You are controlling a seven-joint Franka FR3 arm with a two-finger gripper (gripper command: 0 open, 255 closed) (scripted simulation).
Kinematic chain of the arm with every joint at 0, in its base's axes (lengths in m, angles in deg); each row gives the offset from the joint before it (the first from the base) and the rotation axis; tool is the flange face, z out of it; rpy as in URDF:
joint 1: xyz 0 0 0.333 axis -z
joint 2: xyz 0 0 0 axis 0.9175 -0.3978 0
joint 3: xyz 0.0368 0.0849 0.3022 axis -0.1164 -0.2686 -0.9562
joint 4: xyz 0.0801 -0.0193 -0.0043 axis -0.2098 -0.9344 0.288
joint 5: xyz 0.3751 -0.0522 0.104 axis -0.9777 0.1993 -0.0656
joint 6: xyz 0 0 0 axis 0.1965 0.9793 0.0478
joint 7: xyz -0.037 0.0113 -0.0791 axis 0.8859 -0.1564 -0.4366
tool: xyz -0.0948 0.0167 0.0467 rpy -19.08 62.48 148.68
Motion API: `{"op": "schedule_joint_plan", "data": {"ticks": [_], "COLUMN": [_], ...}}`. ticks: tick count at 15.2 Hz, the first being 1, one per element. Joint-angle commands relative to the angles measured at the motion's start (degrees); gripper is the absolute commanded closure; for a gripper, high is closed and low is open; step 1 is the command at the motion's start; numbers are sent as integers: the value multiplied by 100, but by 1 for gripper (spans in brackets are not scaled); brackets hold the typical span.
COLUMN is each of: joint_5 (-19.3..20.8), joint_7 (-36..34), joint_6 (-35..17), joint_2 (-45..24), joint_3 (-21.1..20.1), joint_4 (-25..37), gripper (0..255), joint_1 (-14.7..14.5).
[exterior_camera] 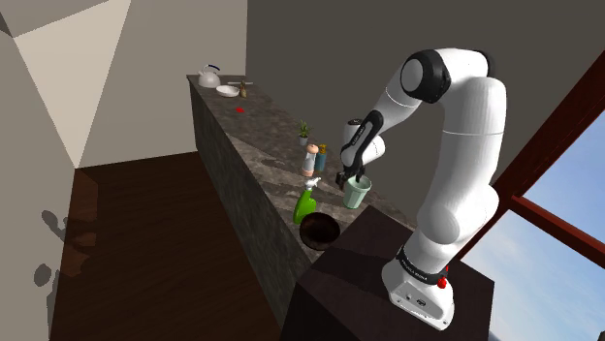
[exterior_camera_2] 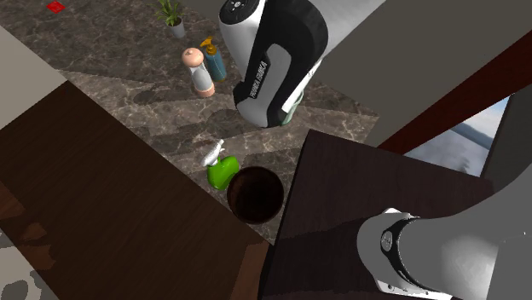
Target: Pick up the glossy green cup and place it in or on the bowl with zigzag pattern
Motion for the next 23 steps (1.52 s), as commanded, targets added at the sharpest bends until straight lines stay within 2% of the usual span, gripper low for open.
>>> {"op": "schedule_joint_plan", "data": {"ticks": [1, 9, 10, 19, 23], "joint_5": [-29, -27, -27, -28, 3], "joint_7": [22, 21, 21, 21, 63], "joint_6": [-176, -175, -175, -176, 93], "joint_2": [-240, -239, -239, -240, 112], "joint_3": [-25, -26, -26, -26, 15], "joint_4": [73, 72, 72, 73, -5], "gripper": [0, 0, 255, 255, 255], "joint_1": [63, 64, 64, 64, 29]}}
